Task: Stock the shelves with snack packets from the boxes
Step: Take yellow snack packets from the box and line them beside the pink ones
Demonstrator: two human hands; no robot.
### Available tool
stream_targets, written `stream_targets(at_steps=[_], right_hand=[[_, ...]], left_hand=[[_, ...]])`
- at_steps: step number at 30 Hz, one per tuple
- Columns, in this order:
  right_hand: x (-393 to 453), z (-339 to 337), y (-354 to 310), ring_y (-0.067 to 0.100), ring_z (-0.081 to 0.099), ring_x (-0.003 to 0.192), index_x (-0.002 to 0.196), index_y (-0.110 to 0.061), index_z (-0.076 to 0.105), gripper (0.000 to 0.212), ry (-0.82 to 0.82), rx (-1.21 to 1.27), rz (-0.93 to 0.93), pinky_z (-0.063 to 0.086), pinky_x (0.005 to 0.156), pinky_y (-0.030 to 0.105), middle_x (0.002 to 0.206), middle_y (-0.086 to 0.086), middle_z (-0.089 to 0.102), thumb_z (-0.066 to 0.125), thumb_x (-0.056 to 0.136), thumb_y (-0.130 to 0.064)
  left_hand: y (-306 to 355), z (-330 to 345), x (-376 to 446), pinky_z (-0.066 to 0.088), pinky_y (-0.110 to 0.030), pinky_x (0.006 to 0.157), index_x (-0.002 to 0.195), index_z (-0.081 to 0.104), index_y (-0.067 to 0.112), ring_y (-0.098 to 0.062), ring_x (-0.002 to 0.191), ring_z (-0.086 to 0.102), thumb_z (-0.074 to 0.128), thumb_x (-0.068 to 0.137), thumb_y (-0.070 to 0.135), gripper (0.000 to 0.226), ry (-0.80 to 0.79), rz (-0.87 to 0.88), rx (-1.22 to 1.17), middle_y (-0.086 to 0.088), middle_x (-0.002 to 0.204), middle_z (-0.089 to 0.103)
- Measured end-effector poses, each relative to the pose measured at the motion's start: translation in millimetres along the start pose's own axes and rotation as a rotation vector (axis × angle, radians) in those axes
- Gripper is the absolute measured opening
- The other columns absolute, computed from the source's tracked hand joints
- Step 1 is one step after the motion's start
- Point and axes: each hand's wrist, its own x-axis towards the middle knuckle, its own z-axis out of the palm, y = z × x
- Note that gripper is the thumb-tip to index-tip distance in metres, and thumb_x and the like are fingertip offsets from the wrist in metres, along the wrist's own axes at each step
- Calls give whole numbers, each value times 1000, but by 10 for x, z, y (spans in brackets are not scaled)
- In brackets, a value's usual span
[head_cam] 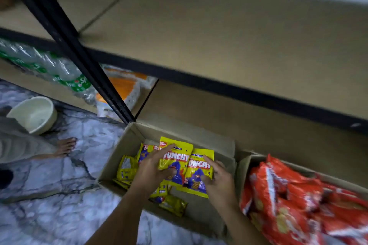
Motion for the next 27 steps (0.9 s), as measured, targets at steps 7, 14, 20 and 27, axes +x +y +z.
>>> stream_targets(at_steps=[7,14,20,27], right_hand=[[-619,-1203,-2129,14,66,110,131,-36,62,61,37,79,-92,58,89,43,122,-10,58,68,87,5],[-1175,-2305,-3884,5,66,105,128,-23,64,53,121,137,-161,53,83,15,121,-2,62,66,87,10],[-1677,-3015,-4919,-11,64,103,123,-30,63,54,210,151,-197,50,78,8,100,-28,71,64,88,11],[-2169,-3680,-5584,21,70,107,126,-26,65,52,371,218,-290,58,88,41,112,2,74,66,87,9]], left_hand=[[2130,-892,-395,55,-34,93,135,53,53,-6,120,59,87,75,29,73,-21,89,-141,17,126,62],[3919,-1558,-595,58,-24,81,131,60,41,-5,110,66,88,73,21,67,-87,264,-252,15,124,63],[5058,-1953,-665,62,-33,75,124,58,52,-11,110,66,88,70,28,66,-229,406,-298,20,122,57],[6177,-2101,-830,61,-28,76,124,54,52,-6,105,67,90,68,38,68,-243,654,-212,20,117,62]])
